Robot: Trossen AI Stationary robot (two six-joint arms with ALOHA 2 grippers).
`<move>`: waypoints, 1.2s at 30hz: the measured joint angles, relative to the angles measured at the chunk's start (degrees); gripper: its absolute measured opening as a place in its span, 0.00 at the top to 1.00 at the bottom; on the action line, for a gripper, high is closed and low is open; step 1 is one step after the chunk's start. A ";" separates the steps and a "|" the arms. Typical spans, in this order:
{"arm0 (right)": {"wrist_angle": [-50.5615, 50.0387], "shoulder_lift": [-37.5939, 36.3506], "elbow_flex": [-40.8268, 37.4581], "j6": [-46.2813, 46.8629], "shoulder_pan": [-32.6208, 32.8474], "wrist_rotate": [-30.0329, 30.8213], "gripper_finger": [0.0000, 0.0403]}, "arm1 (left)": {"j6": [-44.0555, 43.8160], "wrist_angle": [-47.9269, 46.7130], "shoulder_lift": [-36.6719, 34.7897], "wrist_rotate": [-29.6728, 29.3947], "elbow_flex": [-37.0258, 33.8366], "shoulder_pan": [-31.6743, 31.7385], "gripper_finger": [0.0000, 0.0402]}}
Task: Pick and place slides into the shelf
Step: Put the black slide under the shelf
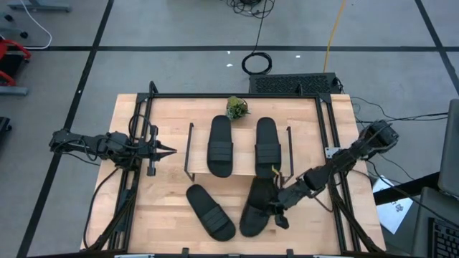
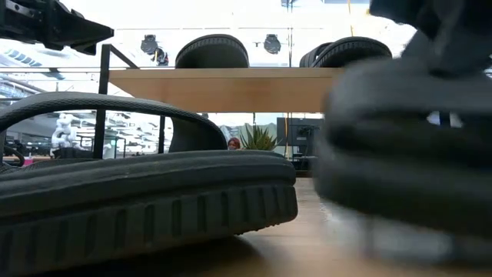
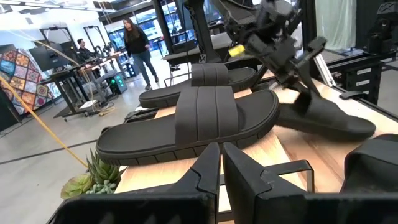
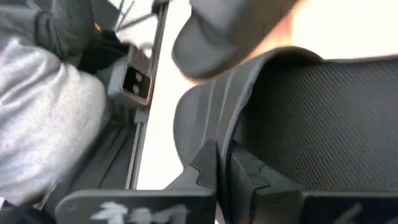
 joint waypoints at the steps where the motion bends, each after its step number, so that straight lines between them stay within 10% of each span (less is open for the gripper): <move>1: -0.64 -1.25 0.00 -0.76 -0.38 0.05 1.00 | 0.03 0.00 0.00 0.00 0.00 0.00 0.94; 22: -7.36 -3.53 0.04 -1.55 -8.53 -13.67 1.00 | 0.52 0.07 0.00 -0.02 0.00 0.01 0.94; 36: -10.88 -3.56 0.11 -5.06 -9.95 -7.15 0.88 | 0.55 0.04 0.00 -0.02 0.00 0.00 0.94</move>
